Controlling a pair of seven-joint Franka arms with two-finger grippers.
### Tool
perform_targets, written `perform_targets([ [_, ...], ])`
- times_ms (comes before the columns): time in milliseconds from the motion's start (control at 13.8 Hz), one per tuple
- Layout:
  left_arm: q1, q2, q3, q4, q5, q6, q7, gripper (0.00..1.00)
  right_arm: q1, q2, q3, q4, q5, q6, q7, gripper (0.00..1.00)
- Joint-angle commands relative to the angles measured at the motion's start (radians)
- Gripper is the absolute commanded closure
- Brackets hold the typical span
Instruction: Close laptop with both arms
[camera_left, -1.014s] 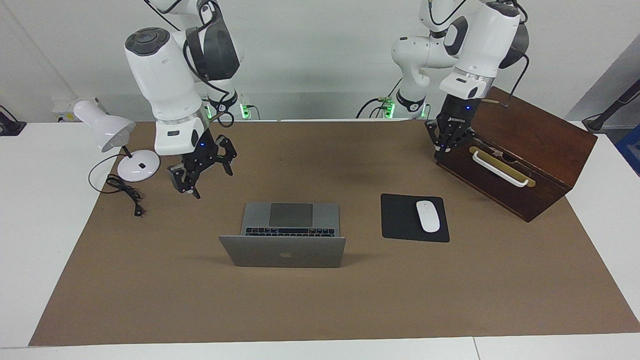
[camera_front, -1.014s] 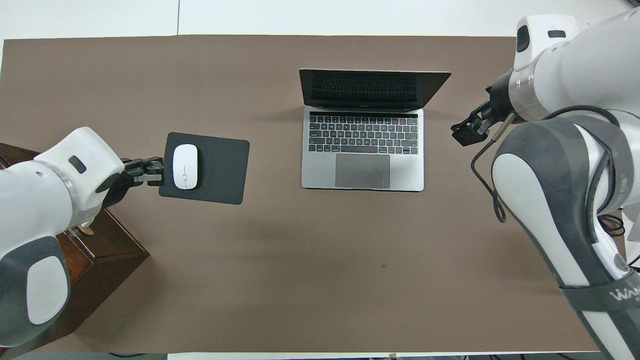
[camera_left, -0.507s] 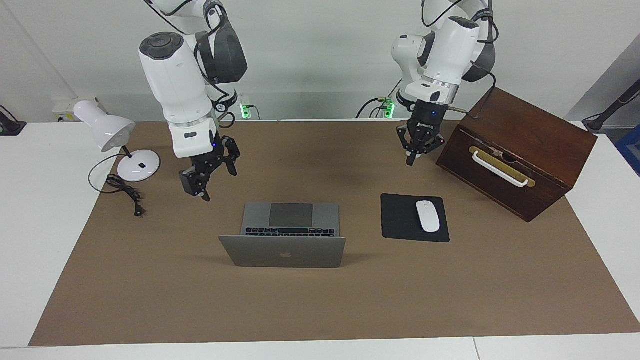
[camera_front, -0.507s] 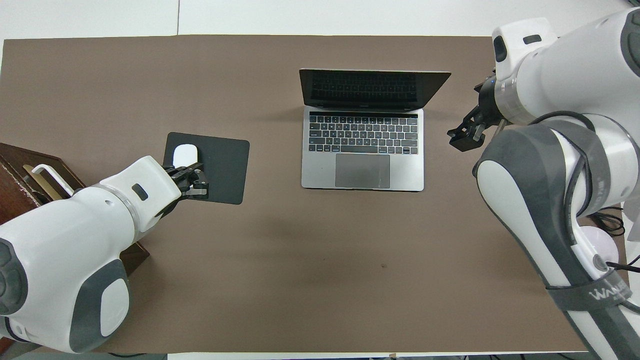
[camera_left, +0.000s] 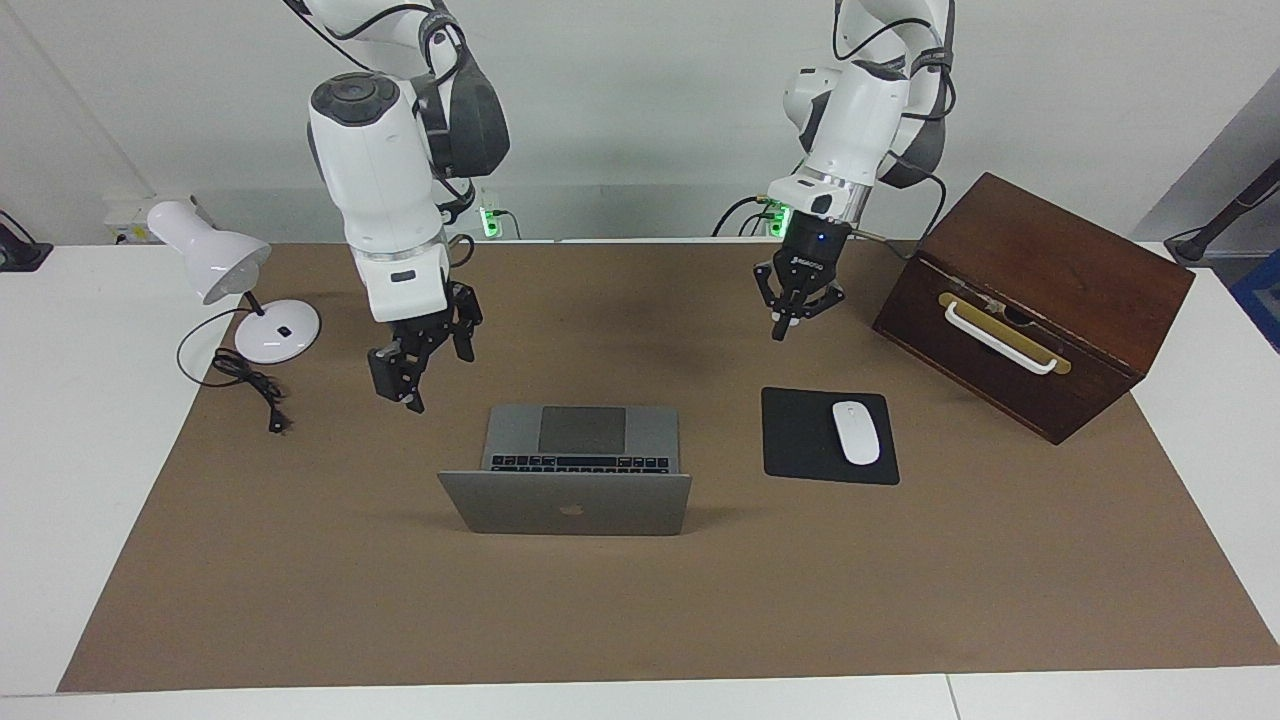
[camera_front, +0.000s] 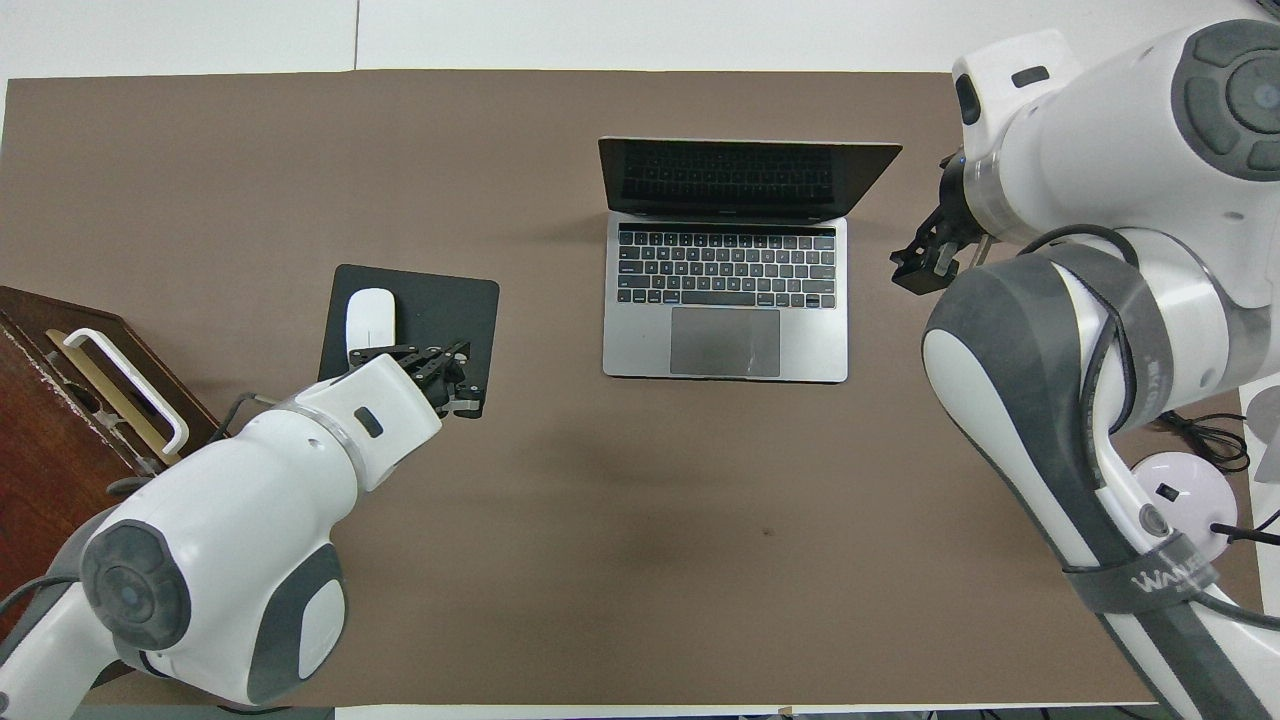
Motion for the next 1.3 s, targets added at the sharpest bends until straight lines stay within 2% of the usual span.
perform_targets([
  [0,-0.051,0.072,0.012,-0.007,-0.034,0.115,0.002,1.00,-0.023,0.075,0.029,0.086,-0.014,-0.002,-0.025,0.00],
  [362,-0.087,0.204,0.012,-0.006,-0.035,0.293,-0.001,1.00,-0.019,0.138,0.036,0.129,-0.022,0.015,-0.024,0.00],
  [507,-0.111,0.230,0.012,-0.006,-0.035,0.332,-0.001,1.00,-0.018,0.187,0.038,0.204,-0.036,0.001,-0.024,0.00],
  [796,-0.123,0.289,0.012,0.002,-0.032,0.408,0.001,1.00,-0.023,0.199,0.044,0.224,-0.076,0.015,-0.089,0.00],
  [1014,-0.163,0.382,0.012,0.006,-0.031,0.516,0.002,1.00,-0.021,0.225,0.046,0.224,-0.076,0.058,-0.090,0.00],
  [1231,-0.169,0.422,0.010,0.034,-0.025,0.535,0.002,1.00,-0.021,0.237,0.046,0.224,-0.086,0.078,-0.090,0.00],
])
